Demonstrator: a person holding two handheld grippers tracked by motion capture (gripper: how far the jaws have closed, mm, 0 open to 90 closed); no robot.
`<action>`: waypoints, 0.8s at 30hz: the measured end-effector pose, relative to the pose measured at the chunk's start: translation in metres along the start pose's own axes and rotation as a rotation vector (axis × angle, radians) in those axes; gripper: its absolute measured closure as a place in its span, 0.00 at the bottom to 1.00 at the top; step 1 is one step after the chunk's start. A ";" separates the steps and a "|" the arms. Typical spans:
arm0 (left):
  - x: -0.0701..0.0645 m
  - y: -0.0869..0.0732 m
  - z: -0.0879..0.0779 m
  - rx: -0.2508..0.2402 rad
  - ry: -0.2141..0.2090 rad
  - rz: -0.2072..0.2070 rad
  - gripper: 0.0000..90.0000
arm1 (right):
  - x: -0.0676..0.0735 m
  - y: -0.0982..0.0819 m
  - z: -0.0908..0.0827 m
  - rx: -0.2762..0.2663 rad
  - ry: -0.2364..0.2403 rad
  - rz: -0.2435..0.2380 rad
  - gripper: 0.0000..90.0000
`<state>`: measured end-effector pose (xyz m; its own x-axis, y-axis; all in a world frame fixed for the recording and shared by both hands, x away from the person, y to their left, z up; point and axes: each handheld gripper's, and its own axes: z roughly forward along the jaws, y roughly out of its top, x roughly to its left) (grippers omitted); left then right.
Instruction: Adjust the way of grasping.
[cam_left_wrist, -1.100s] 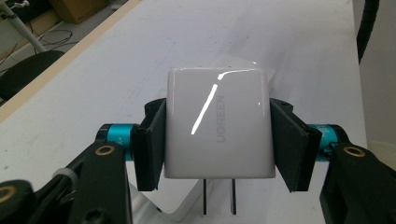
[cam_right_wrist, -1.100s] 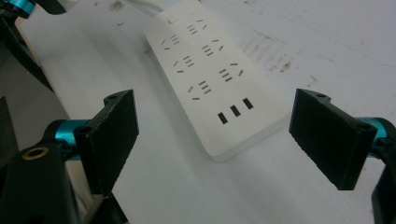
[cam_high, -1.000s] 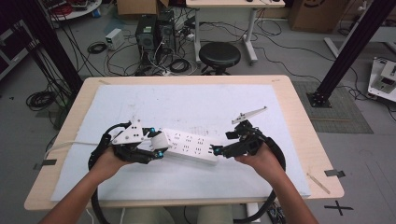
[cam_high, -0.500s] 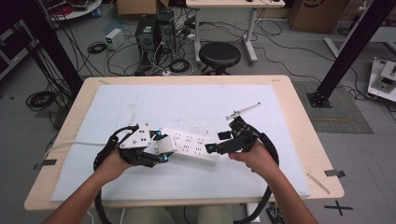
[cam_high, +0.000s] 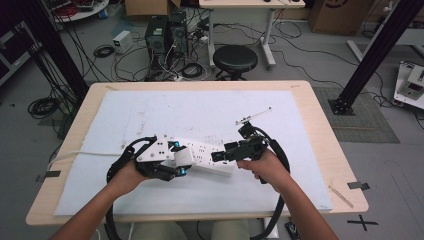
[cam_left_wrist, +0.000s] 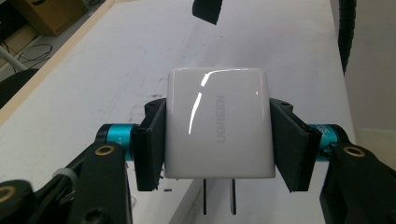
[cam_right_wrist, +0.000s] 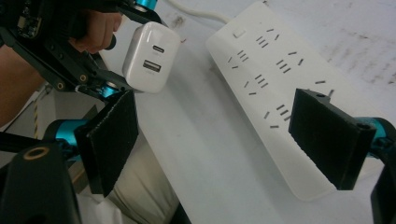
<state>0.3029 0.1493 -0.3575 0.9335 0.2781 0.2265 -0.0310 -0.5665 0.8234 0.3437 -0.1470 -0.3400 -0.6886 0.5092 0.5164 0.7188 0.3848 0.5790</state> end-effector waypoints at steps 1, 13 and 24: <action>0.000 0.000 0.000 -0.001 -0.001 0.006 0.47 | 0.000 0.001 0.002 0.004 0.012 0.011 0.18; -0.005 0.007 0.012 -0.013 -0.010 0.021 0.47 | 0.002 0.008 0.019 0.021 0.103 0.066 0.18; -0.009 0.011 0.019 -0.023 -0.019 0.028 0.47 | 0.002 0.010 0.032 0.033 0.138 0.103 0.18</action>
<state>0.3014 0.1256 -0.3603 0.9386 0.2481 0.2398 -0.0648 -0.5559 0.8287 0.3526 -0.1179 -0.3532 -0.6159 0.4375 0.6552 0.7876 0.3622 0.4985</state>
